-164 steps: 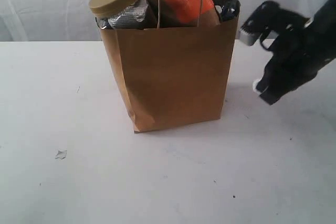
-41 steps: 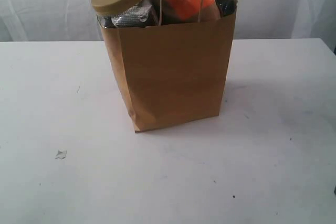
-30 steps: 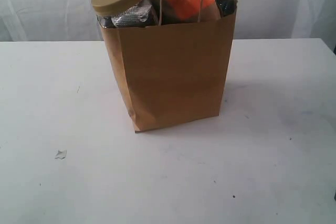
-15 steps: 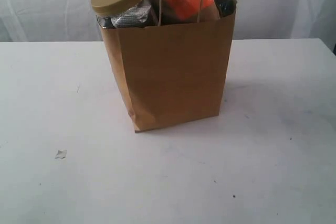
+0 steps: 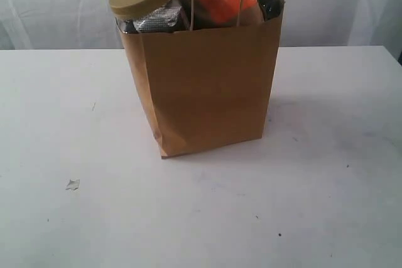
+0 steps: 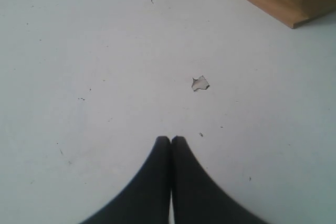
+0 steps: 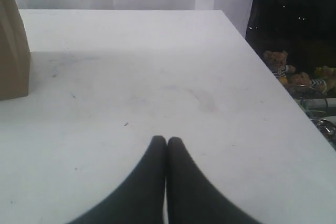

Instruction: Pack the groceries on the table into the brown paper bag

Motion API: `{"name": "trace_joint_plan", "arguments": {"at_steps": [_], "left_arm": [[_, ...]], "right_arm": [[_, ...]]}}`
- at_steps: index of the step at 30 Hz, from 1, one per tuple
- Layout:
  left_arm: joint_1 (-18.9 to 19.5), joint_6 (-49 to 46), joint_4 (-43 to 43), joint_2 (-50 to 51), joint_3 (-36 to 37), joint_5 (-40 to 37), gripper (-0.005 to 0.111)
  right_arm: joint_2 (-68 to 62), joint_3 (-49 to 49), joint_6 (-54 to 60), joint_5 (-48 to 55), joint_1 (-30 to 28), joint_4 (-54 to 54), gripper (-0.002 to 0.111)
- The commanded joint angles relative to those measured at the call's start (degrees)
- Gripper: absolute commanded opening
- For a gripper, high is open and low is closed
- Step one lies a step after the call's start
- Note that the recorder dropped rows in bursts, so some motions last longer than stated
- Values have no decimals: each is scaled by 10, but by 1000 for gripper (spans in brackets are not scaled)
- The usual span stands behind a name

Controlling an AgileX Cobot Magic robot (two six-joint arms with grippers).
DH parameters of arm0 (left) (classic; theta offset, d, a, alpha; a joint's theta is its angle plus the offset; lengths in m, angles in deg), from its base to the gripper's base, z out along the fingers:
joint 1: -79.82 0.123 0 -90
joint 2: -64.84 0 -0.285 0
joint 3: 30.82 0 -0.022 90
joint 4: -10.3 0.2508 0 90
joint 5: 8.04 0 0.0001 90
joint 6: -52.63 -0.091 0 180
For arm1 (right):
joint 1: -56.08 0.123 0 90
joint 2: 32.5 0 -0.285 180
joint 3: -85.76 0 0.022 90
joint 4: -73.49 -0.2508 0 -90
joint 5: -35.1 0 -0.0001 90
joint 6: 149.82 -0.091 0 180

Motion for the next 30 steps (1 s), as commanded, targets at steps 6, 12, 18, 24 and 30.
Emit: {"name": "trace_joint_plan", "arguments": {"at_steps": [6,12,18,24,30], "left_arm": [[-4,3,-4,-3,1,-1,0],[-4,3,-4,-3,1,-1,0],[-4,3,-4,-3,1,-1,0],[-4,3,-4,-3,1,-5,0],[-4,-58,40,-3,1,111,0]], "right_arm": [[3,1,80,0,-27,-43,0],[3,1,80,-1,-27,-46,0],[3,1,80,-1,-27,-46,0],[3,1,80,-1,-27,-46,0],[3,1,80,-1,-27,-46,0]]}}
